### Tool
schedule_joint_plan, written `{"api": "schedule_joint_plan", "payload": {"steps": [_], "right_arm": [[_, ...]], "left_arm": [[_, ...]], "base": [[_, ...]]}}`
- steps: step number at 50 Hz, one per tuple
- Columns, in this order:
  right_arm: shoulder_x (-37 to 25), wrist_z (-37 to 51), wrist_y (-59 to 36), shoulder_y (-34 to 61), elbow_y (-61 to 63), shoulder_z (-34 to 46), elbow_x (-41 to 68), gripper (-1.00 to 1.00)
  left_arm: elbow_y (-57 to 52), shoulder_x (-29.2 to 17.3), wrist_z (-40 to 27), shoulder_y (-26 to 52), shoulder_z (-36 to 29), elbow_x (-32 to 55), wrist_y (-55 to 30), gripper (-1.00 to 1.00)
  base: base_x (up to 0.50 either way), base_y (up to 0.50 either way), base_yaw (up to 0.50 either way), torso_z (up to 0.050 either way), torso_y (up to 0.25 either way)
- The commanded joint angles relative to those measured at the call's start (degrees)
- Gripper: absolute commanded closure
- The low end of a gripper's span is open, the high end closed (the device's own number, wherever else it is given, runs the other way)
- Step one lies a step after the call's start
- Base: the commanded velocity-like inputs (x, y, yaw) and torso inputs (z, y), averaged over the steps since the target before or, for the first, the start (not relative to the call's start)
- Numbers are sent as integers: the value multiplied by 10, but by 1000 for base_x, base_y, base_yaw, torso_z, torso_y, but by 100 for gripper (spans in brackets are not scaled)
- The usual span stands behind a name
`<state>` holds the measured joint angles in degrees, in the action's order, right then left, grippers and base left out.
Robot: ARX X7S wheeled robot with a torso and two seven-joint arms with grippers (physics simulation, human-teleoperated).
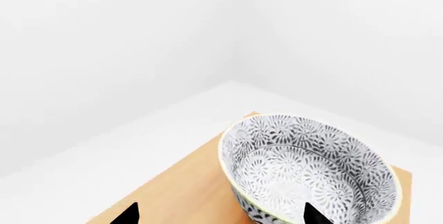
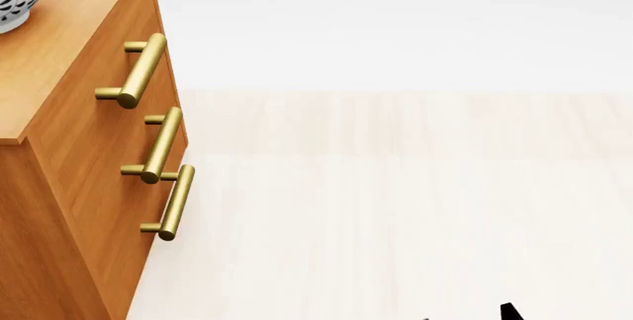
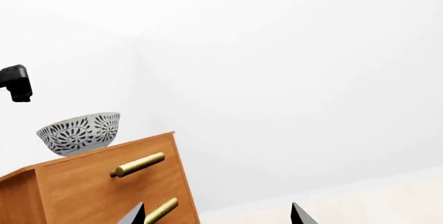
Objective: Put the bowl on top of the cabinet.
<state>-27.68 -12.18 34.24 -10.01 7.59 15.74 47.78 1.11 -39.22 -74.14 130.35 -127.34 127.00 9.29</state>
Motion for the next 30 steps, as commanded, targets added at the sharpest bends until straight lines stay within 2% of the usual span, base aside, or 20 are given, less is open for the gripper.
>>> {"api": "schedule_joint_plan", "payload": {"steps": [1,30], "right_arm": [[4,9,-9,8,-4,5,-16,-100],[6,13,-14,6,-2,9,-31,-100]], "left_arm": [[-105,-26,-26,-26,-5,-85,34,-100],[-346,-79,-158,-17,-30,-250,55,-100]], "base": [[0,0,0,0,0],[0,0,0,0,0]]}}
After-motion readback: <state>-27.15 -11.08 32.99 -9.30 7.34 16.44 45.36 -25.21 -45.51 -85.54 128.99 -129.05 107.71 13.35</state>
